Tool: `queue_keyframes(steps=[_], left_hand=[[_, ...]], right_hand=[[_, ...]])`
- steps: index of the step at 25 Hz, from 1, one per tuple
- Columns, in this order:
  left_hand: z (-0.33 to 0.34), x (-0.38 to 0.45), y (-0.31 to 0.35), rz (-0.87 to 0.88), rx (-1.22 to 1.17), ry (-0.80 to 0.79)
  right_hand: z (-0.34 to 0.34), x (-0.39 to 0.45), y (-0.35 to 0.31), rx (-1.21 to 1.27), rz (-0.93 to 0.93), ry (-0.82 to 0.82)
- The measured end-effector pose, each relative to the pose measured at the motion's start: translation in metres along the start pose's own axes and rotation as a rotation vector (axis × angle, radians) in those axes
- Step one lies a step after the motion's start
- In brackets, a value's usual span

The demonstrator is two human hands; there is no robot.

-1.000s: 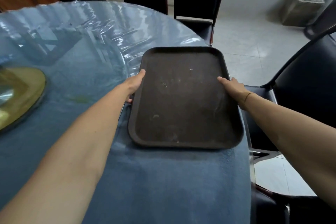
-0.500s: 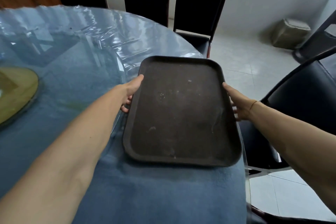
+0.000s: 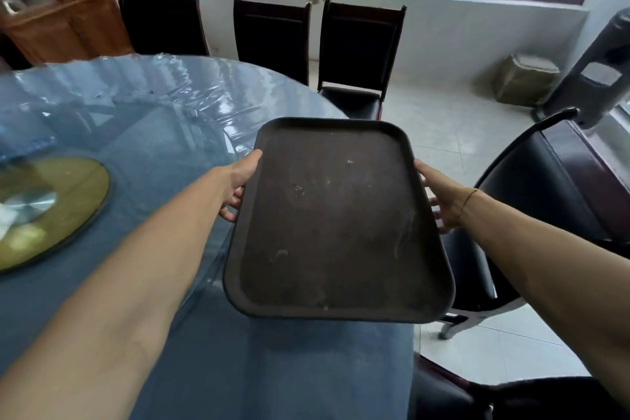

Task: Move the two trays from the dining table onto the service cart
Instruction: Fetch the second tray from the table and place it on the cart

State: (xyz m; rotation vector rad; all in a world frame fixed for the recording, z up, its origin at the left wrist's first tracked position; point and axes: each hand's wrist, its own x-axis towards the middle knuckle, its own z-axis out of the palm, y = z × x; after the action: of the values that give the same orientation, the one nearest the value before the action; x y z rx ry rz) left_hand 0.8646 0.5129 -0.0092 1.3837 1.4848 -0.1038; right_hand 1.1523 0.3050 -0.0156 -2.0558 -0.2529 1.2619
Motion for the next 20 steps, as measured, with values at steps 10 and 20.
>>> queue_keyframes(steps=[10, 20], left_hand=[[0.053, -0.177, 0.035, 0.058, -0.003, -0.072], [0.199, -0.348, 0.092, 0.219, 0.039, -0.225]], right_hand=[[-0.119, -0.154, 0.056, 0.189, 0.002, 0.04], [-0.315, -0.32, 0.186, 0.384, -0.065, 0.149]])
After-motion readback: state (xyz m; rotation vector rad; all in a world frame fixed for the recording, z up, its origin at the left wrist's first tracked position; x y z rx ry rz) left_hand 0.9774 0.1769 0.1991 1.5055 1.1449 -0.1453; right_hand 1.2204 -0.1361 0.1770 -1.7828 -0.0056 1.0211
